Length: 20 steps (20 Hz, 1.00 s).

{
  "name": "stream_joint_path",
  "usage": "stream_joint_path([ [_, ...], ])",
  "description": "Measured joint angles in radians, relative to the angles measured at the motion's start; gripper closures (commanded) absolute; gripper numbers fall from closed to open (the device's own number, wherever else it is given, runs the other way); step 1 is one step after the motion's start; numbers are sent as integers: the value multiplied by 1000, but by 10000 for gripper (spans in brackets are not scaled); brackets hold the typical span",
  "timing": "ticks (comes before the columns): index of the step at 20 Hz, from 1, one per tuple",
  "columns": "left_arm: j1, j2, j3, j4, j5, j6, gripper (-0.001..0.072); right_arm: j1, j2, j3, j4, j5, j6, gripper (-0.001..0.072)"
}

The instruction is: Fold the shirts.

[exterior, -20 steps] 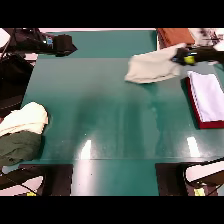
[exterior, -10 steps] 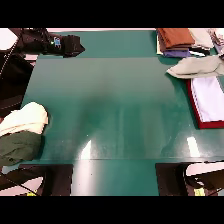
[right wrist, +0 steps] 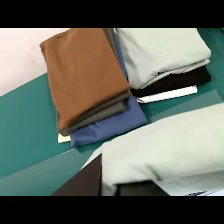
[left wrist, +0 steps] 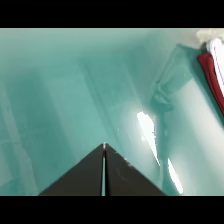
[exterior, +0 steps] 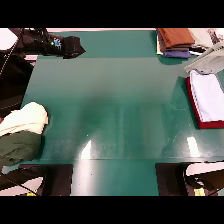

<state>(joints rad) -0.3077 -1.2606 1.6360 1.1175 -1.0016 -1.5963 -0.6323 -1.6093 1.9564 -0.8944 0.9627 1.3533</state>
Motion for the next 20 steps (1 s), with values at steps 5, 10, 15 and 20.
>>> stream_joint_path([
  [5,0,0,0,0,-10,0,682,-1,76,-49,-119,44,0,688],
  [10,0,0,0,0,-12,4,682,-31,243,-246,-280,56,14,688],
  [15,0,0,0,0,-13,12,682,-93,415,-484,-325,74,17,685],
  [20,0,0,0,0,-14,27,681,-147,563,-728,-338,89,18,153],
])
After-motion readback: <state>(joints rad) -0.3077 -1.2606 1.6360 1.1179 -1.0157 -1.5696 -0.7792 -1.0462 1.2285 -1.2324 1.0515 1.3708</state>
